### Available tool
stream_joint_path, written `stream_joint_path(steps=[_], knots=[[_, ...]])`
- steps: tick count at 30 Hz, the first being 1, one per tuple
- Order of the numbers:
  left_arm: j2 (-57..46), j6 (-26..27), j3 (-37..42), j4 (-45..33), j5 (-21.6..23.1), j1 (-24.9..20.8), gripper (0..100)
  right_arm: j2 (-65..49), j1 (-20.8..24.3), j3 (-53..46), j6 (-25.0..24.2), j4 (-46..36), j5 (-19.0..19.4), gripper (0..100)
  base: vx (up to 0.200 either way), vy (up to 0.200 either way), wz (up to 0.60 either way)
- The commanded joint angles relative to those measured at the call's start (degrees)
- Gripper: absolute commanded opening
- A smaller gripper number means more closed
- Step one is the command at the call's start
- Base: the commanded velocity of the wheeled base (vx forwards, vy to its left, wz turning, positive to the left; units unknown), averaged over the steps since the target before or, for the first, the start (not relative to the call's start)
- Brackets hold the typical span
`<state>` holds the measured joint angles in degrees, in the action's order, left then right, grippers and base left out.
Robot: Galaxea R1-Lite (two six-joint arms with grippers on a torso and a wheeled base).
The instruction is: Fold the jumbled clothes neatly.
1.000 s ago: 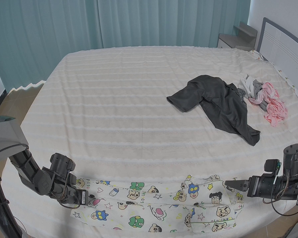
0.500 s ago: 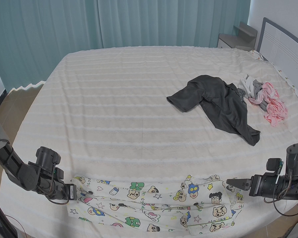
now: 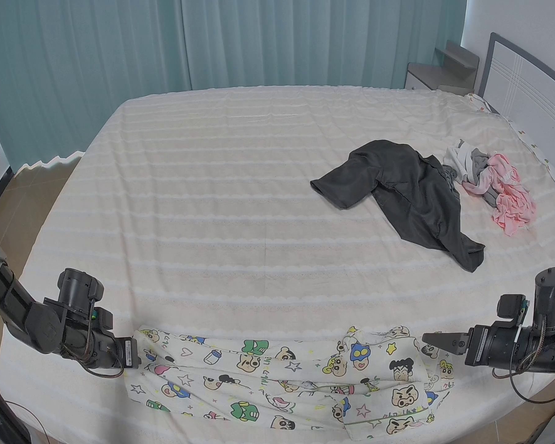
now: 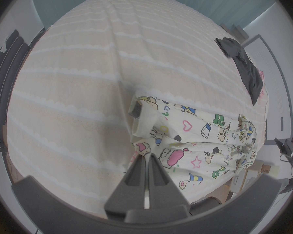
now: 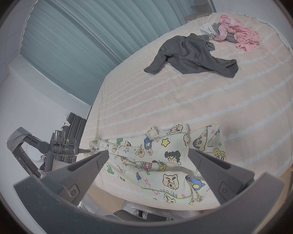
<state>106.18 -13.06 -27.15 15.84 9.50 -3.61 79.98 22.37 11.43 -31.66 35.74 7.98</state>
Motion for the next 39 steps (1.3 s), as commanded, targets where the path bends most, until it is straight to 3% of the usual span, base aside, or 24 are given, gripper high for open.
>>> stream_joint_path(steps=[1,3,4,20,26,39], knots=[[0.3,0.0,0.1,0.1,0.0,-1.1,0,0.1,0.0,0.0,0.0,0.0,0.0,100,0.000,0.000,0.00],[0.9,0.0,0.0,0.2,-0.1,-1.2,0,0.2,0.0,0.0,0.0,0.0,0.0,100,0.000,0.000,0.00],[1.2,-0.1,0.1,0.3,-0.2,-1.2,100,0.2,0.0,0.0,0.0,0.0,0.1,100,0.000,0.000,0.00],[1.0,-3.1,-2.6,4.0,0.6,-0.6,100,0.1,0.0,0.0,0.0,0.0,0.1,100,0.000,0.000,0.00],[8.3,-4.6,-6.7,4.6,-4.5,-2.3,100,0.2,0.0,0.0,0.1,0.0,0.1,100,0.000,0.000,0.00],[13.8,-5.1,-2.2,9.2,-7.9,-9.2,100,0.2,0.0,0.0,0.0,-0.1,0.0,100,0.000,0.000,0.00]])
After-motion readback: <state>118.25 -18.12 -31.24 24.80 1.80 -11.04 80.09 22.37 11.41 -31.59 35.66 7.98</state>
